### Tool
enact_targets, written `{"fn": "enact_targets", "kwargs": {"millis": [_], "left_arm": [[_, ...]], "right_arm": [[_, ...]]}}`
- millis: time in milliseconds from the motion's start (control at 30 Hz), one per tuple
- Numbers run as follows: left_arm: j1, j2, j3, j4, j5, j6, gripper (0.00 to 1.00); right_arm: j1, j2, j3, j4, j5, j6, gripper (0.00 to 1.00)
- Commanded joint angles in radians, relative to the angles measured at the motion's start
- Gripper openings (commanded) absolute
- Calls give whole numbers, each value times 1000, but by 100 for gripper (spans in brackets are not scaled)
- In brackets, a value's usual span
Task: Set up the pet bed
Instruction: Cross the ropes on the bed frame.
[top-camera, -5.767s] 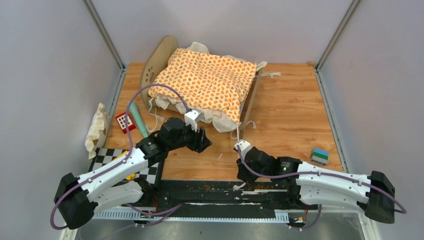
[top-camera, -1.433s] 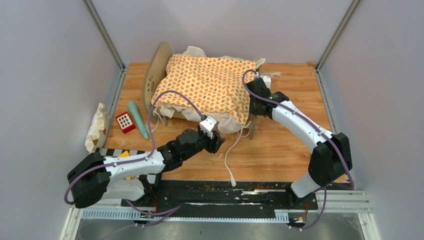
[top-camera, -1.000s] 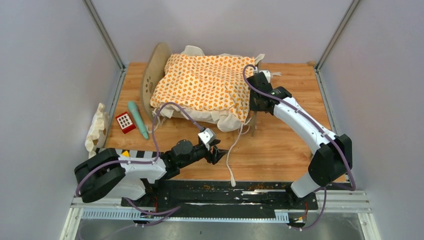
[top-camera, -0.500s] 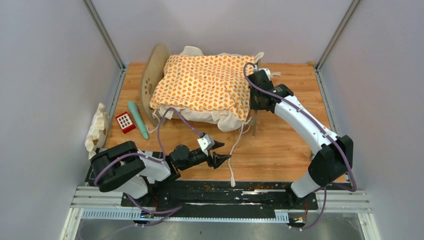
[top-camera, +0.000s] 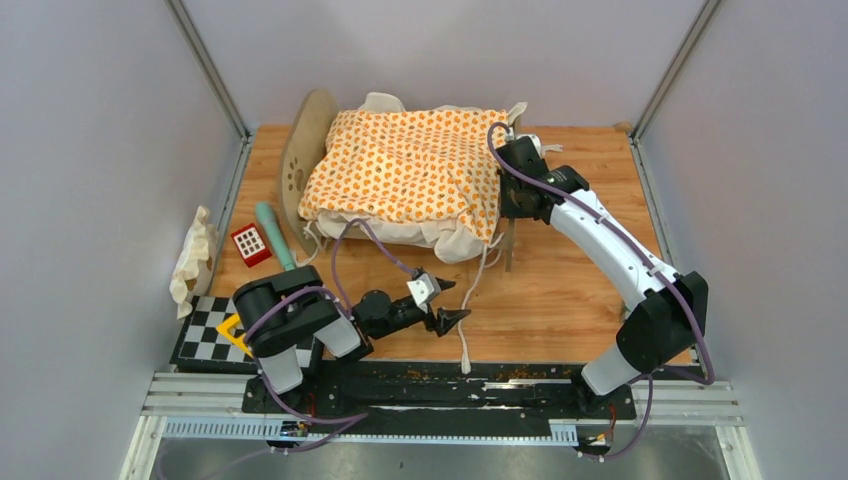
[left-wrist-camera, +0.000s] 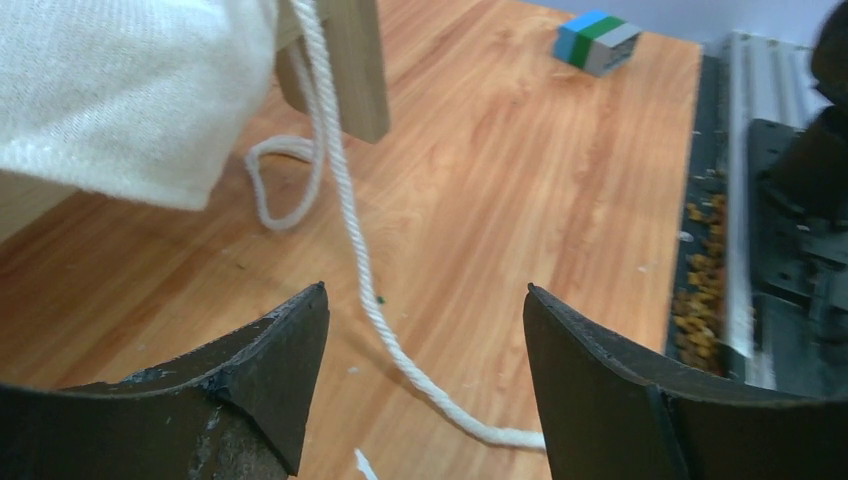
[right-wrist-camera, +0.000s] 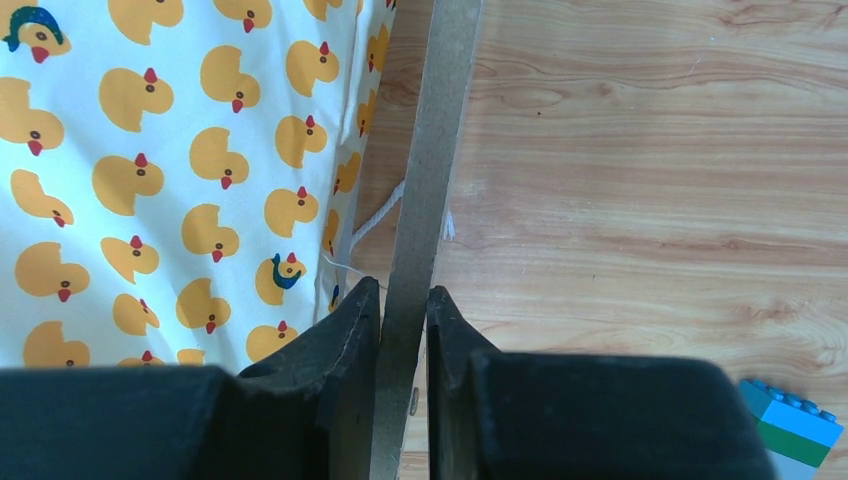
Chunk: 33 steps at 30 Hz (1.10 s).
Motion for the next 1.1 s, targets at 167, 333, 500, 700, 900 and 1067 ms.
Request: {"fn": "enact_targets", "kwargs": {"millis": [167, 333, 500, 700, 900, 1067], "left_arm": [[-3, 176, 176, 125, -147, 165, 84], [-3, 271, 268, 125, -191, 218, 87], [-2, 345, 346, 124, -169, 233, 90], [-1, 398, 408, 124, -235, 196, 91], [3, 433, 459, 116, -242, 95, 90], [2, 469, 511, 80, -196, 33, 88]], "right_arm": [[22, -52, 116, 63, -154, -51, 0], [23, -55, 133, 52, -179, -48, 0], [31, -62, 143, 41, -192, -48, 0], [41, -68, 148, 36, -204, -43, 0], [47, -74, 151, 33, -218, -38, 0], [49, -80, 153, 32, -225, -38, 0]]}}
